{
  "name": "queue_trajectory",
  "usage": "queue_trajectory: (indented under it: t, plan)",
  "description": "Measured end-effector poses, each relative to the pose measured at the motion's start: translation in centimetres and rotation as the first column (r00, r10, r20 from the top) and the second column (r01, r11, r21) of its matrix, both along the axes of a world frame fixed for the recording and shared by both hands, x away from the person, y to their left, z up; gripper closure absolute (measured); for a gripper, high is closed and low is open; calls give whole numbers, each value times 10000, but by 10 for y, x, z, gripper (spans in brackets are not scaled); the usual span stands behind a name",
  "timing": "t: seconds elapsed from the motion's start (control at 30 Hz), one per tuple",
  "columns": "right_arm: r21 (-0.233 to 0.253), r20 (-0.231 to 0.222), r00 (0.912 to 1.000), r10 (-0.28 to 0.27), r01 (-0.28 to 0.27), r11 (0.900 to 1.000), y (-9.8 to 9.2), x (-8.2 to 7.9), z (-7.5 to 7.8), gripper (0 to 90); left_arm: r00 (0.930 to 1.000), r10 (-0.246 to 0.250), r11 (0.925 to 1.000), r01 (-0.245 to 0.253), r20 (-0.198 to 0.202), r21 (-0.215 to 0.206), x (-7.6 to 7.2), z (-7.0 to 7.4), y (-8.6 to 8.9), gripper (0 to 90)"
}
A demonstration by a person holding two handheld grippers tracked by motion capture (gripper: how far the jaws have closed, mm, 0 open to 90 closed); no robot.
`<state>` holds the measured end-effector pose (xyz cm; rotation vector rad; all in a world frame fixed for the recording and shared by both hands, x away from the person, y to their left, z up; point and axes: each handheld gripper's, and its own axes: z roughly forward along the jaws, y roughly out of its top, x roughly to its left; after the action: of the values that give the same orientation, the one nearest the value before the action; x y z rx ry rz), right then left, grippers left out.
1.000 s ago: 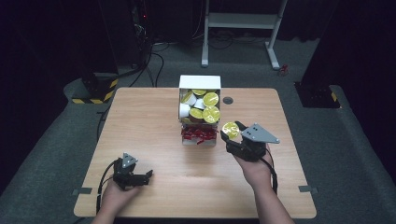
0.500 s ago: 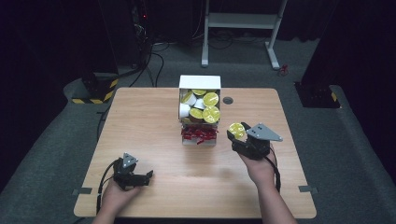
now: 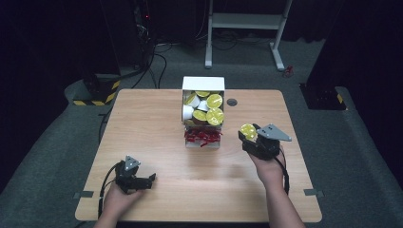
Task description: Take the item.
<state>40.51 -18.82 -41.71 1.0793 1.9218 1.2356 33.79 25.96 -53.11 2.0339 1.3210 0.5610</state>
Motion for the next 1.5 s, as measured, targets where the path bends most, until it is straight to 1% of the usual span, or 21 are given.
queue_trajectory:
  t: [0.3,0.53,0.63,0.67,0.73,0.8,0.87,0.93,0.97,1.07,1.1,1.17,1.2,1.27,1.3,1.33,1.37,1.4,1.43,1.47,1.5]
  plan:
    - [-54,-245,9983,-528,527,9986,-13,9,-10,380,10000,-3,10000,3,-19,3,0,0,0,4]
    - [-166,-556,9947,-861,853,9962,-21,17,-22,379,10000,6,10000,-6,-6,1,0,0,0,4]
    - [-304,-786,9913,-1053,1032,9942,-25,22,-31,380,10000,24,10000,-24,5,-21,0,0,0,4]
    - [-304,-786,9913,-1053,1032,9942,-25,22,-31,380,10000,24,10000,-24,5,-21,0,0,0,4]
    - [-331,-1037,9867,-1249,1221,9920,-30,26,-38,380,10000,22,10000,-22,8,-19,0,0,0,4]
    - [-368,-1069,9859,-1291,1258,9914,-31,27,-39,380,10000,28,10000,-28,-3,-19,0,0,0,4]
    - [-425,-1330,9795,-1511,1467,9883,-35,31,-47,380,10000,38,10000,-38,0,-18,0,0,0,5]
    - [-453,-1409,9776,-1565,1515,9874,-36,32,-50,380,10000,41,10000,-41,24,-5,-1,0,0,5]
    - [-600,-1581,9735,-1653,1576,9857,-39,35,-56,379,10000,52,10000,-52,9,-2,-1,0,0,6]
    - [-699,-1689,9704,-1725,1628,9842,-40,36,-60,379,10000,50,10000,-50,23,8,-1,0,0,6]
    - [-767,-1823,9666,-1800,1686,9827,-41,38,-64,380,10000,51,10000,-51,42,13,-1,0,0,7]
    - [-921,-1904,9647,-1819,1669,9817,-42,40,-68,379,10000,57,10000,-57,10,4,-1,0,-1,7]
    - [-877,-2048,9609,-1864,1717,9812,-42,40,-70,379,10000,55,10000,-55,9,8,-1,0,-1,7]
    - [-956,-2074,9607,-1843,1676,9812,-43,41,-72,380,10000,49,10000,-49,24,13,-1,0,0,7]
    - [-1014,-2221,9558,-1928,1741,9795,-44,43,-76,380,10000,56,10000,-56,8,8,-1,0,-1,7]
    - [-1014,-2221,9558,-1928,1741,9795,-44,43,-76,380,10000,56,10000,-56,8,8,-1,0,-1,7]
    - [-1017,-2324,9517,-2007,1815,9781,-44,44,-78,379,10000,56,10000,-56,12,5,-1,0,-1,7]
    - [-1017,-2324,9517,-2007,1815,9781,-44,44,-78,379,10000,56,10000,-56,12,5,-1,0,-1,7]
    - [-1141,-2378,9502,-2015,1787,9773,-45,45,-81,380,10000,49,10000,-49,23,15,-1,0,0,7]
    - [-1139,-2487,9468,-2045,1811,9769,-44,45,-82,380,10000,56,10000,-56,10,8,-1,0,-1,7]
    - [-1173,-2526,9460,-2030,1783,9770,-44,46,-83,380,10000,54,10000,-54,8,9,-1,0,-1,7]
